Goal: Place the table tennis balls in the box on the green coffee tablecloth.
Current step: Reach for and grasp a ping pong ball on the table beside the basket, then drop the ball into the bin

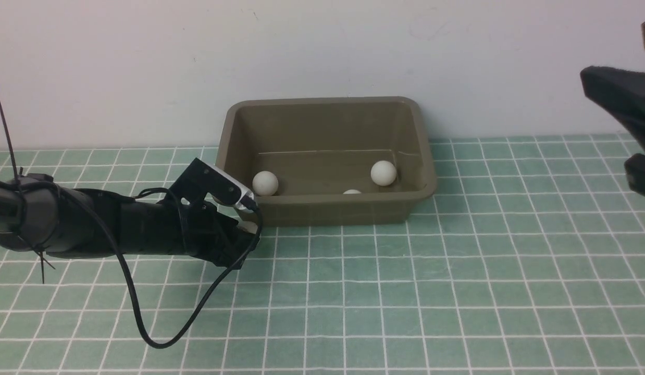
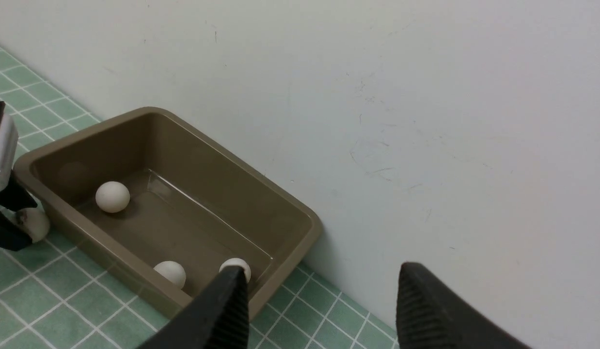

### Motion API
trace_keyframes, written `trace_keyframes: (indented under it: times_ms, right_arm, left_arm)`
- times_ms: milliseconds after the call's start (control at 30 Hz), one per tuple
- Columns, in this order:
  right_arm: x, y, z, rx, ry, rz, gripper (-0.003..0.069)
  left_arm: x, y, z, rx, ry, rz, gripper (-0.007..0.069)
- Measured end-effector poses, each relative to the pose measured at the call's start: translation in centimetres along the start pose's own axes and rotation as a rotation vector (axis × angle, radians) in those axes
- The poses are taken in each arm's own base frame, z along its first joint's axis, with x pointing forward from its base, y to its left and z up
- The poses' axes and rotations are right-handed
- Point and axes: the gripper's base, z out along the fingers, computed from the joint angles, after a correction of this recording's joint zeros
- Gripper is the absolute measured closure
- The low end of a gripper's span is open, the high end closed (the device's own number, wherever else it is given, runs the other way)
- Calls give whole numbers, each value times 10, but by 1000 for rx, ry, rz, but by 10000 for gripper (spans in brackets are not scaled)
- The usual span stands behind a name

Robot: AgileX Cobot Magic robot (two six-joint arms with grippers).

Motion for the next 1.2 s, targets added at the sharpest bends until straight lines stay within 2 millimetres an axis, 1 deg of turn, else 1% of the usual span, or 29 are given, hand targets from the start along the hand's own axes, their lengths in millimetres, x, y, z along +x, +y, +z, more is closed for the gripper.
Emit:
trace_keyframes:
  times_ms: [300, 433, 500, 600, 700, 800, 867, 933, 967, 1033, 1200]
  right_arm:
    - [-1, 0, 0, -3, -11, 0, 274]
    - [-2, 0, 0, -4, -18, 0, 274]
    - [-2, 0, 0, -4, -18, 0, 274]
    - [-2, 0, 0, -5, -21, -1, 274]
    - [-2, 1, 0, -6, -23, -1, 274]
    - [-2, 1, 0, -6, -23, -1, 274]
    - [-2, 1, 0, -6, -23, 0, 274]
    - [-2, 1, 0, -6, -23, 1, 274]
    - [-2, 1, 0, -6, -23, 1, 274]
    - [-2, 1, 0, -6, -23, 2, 274]
    - [-2, 1, 0, -12, -22, 11, 274]
  left_arm:
    - [-1, -2, 0, 17, -11, -1, 293]
    - [-2, -3, 0, 35, -18, -54, 293]
    - [-3, -5, -4, 47, -6, -66, 293]
    - [-7, -13, -17, 78, 13, -74, 293]
    - [-16, -24, -34, 143, 11, -86, 293]
    - [-32, -36, -56, 211, -29, -108, 293]
    - [-43, -41, -71, 219, -69, -90, 293]
    - [-54, -42, -81, 202, -109, -57, 293]
    - [-60, -40, -85, 183, -137, -30, 293]
    - [-67, -36, -86, 144, -168, -6, 293]
    - [-75, -22, -81, 42, -216, 33, 293]
